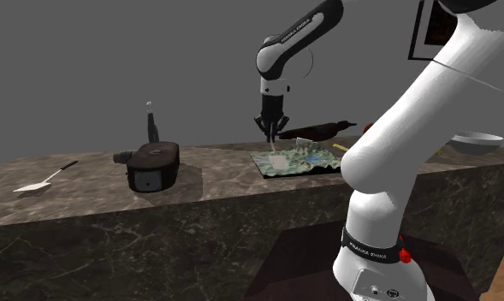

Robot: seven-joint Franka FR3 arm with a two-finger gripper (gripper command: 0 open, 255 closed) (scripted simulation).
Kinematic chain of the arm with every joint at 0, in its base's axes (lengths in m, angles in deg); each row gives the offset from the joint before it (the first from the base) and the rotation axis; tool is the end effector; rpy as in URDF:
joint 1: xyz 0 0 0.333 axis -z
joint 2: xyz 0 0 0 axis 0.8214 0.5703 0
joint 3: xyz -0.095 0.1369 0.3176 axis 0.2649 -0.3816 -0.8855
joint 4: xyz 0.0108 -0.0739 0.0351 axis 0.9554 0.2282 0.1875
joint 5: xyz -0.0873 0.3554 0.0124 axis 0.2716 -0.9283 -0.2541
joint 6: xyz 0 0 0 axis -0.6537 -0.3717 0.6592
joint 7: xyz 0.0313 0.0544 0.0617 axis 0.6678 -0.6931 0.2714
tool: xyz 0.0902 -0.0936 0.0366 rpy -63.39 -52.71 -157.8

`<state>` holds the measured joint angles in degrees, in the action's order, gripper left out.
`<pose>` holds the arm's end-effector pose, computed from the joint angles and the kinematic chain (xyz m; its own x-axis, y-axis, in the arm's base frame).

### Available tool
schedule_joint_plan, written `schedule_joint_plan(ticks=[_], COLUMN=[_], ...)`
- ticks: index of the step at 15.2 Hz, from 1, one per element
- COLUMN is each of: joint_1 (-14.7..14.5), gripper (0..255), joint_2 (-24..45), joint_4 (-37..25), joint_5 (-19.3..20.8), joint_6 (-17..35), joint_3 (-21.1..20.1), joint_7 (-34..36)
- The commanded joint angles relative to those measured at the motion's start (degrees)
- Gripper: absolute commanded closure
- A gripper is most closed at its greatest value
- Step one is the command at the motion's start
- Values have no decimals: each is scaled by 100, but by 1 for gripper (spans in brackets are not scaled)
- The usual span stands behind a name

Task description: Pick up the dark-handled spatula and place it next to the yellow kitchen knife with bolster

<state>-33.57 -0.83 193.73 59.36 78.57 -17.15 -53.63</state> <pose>0.3083 -0.1770 0.4758 0.6543 -0.7533 0.0665 -0.7550 -0.6557 -0.0003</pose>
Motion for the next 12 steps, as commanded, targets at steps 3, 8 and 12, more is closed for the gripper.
schedule_joint_plan(ticks=[3, 8, 12], joint_1=[282, 624, 860], gripper=[255, 255, 255], joint_2=[-228, -291, -206], joint_4=[139, 118, -23], joint_5=[226, 510, 702], joint_6=[-55, -82, -81], joint_3=[433, 1010, 1491], joint_7=[-560, -1281, -1873])
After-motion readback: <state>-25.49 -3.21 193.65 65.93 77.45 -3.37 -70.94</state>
